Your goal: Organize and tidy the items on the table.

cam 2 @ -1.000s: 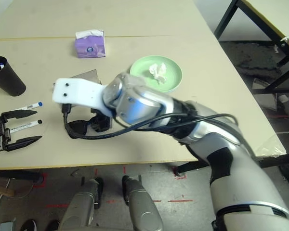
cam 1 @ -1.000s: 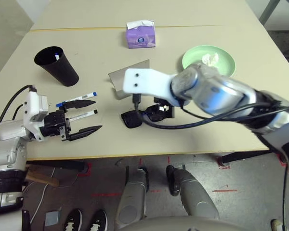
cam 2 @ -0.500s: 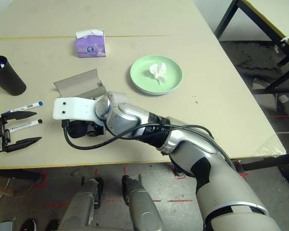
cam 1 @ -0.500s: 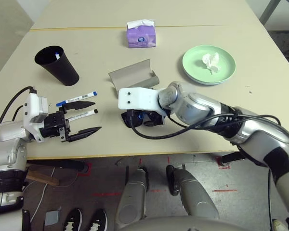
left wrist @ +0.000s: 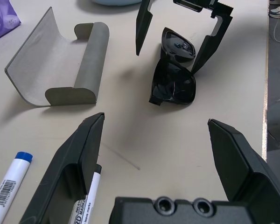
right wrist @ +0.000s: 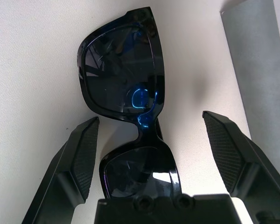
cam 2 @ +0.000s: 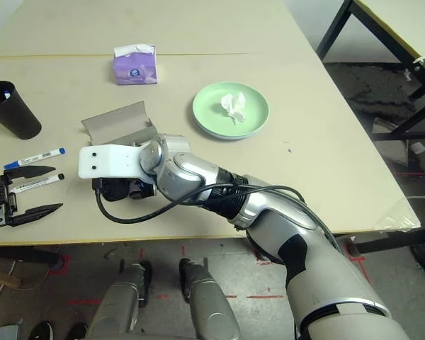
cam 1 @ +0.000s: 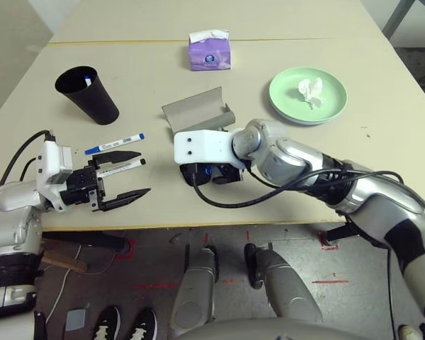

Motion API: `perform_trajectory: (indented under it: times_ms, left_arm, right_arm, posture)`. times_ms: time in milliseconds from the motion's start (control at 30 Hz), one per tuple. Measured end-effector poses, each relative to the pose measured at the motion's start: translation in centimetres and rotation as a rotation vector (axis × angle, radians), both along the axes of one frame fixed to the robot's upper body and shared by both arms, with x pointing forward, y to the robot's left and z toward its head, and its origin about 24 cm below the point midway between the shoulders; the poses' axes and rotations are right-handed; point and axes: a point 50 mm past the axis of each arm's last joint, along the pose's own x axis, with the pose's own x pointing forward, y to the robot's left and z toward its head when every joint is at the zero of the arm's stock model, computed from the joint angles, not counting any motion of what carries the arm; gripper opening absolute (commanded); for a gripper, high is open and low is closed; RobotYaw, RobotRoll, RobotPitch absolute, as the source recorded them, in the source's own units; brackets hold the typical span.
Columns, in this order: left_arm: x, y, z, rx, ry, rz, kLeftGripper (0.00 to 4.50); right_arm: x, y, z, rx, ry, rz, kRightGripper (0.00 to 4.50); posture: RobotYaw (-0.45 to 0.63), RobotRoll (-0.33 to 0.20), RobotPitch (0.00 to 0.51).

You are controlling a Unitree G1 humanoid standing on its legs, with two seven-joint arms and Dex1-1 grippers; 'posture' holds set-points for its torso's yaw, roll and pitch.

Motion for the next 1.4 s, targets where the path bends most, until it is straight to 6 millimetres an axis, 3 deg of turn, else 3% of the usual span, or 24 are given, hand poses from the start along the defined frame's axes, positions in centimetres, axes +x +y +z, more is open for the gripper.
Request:
perform_trajectory:
  times_ms: [33, 133, 467, 933, 1167, 1400]
  left_arm:
    - [0.0, 0.0, 0.0, 0.0, 0.0, 0.0, 4.5]
    - [0.0, 0.0, 0.0, -0.001, -0.001, -0.001, 4.5]
    - [0.1, -0.2, -0.2, -0.005, 0.004, -0.006, 4.5]
    - [-0.1, -0.2, -0.4, -0.011, 0.02, -0.008, 4.5]
    - [-0.1, -0.3, -0.3, -0.012, 0.018, -0.006, 4.5]
    - [0.0, -0.3, -0.5, -0.026, 0.012, 0.013, 4.5]
  right_arm:
    - [0.0, 0.0, 0.0, -0.004, 0.001, 0.001, 4.48]
    - [0.0, -0.1, 0.1, -0.014, 0.008, 0.004, 3.88]
    - [-0.4, -0.1, 0.4, -0.012, 0.011, 0.011, 0.26]
    - [-0.3, -0.6, 0.5, -0.016, 0.026, 0.01, 0.23]
    - [1.3, -1.7, 2.4, -0.067, 0.014, -0.003, 0.19]
    - [2.5, -1.4, 5.3, -0.078, -0.075, 0.051, 0.15]
  posture:
    - [0.02, 0.0, 0.234]
    - [0.02, 0.0, 0.237]
    - [0.02, 0.0, 0.239]
    - [0.01, 0.0, 0.249]
    - [0.02, 0.0, 0.243]
    - [0.05, 0.0, 0.242]
